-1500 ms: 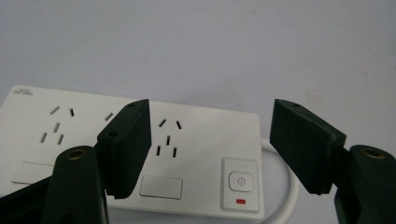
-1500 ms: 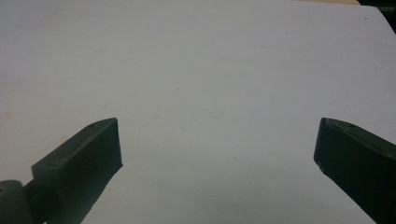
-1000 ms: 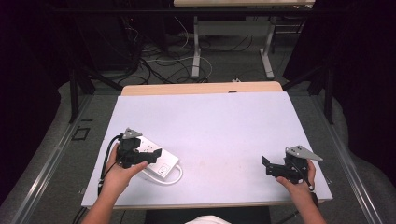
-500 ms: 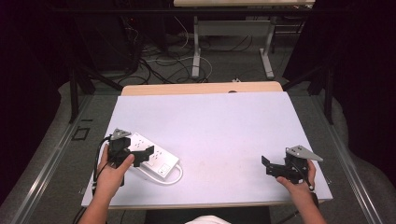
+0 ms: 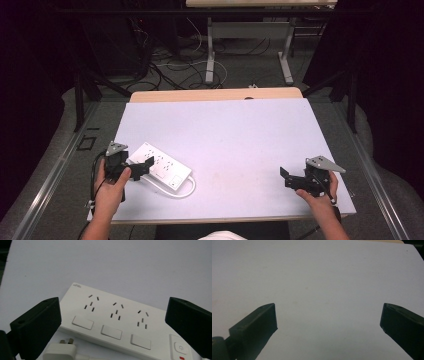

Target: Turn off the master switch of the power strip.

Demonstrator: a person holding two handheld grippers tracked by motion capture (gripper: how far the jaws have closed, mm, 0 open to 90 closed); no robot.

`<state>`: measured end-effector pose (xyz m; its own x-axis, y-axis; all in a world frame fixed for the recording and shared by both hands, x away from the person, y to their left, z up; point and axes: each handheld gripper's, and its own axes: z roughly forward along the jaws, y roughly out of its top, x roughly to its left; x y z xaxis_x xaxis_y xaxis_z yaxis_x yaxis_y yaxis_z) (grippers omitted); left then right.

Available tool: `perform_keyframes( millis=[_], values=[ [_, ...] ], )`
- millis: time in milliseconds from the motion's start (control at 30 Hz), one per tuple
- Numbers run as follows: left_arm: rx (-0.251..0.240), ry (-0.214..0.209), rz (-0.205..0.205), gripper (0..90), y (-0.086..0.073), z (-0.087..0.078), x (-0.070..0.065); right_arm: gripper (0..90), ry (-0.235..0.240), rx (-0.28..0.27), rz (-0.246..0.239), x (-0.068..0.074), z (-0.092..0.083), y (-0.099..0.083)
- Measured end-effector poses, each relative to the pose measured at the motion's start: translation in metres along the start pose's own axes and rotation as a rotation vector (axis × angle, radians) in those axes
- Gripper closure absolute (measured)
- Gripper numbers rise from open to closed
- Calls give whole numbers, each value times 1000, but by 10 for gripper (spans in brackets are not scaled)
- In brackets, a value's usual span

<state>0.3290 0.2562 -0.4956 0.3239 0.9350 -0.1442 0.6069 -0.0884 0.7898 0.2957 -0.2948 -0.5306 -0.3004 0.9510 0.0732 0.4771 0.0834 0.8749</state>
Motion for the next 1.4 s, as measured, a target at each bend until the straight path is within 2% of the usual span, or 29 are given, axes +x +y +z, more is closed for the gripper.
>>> perform_keyframes(
  millis=[267, 567, 833, 867, 967, 1100, 1333, 1367, 1400],
  values=[
    [-28, 38, -45, 6, -11, -4, 17, 3, -1, 0, -1, 0, 0, 0],
    [-51, 54, -87, 7, -24, -6, 31, 3, 3, -12, -2, -1, 2, -1],
    [-64, 68, -90, 7, -31, -6, 38, 3, -1, -2, 5, -2, 1, -1],
    [-71, 72, -91, 7, -32, -6, 39, 3, 1, 2, 18, -1, 1, -1],
    [-65, 75, -94, 7, -34, -5, 41, 3, -1, -1, 2, -2, 2, -1],
    [-71, 82, -88, 13, -37, -3, 44, 3, -2, -8, 7, -2, 3, -2],
    [-48, 80, -91, 14, -43, -1, 47, 3, -4, 3, 4, -3, 2, -2],
    [-58, 86, -90, 14, -44, 0, 47, 3, -3, 1, -3, -4, 3, -2],
    [-45, 82, -94, 14, -44, 0, 48, 3, -3, 1, -1, -4, 3, -2]
  ],
)
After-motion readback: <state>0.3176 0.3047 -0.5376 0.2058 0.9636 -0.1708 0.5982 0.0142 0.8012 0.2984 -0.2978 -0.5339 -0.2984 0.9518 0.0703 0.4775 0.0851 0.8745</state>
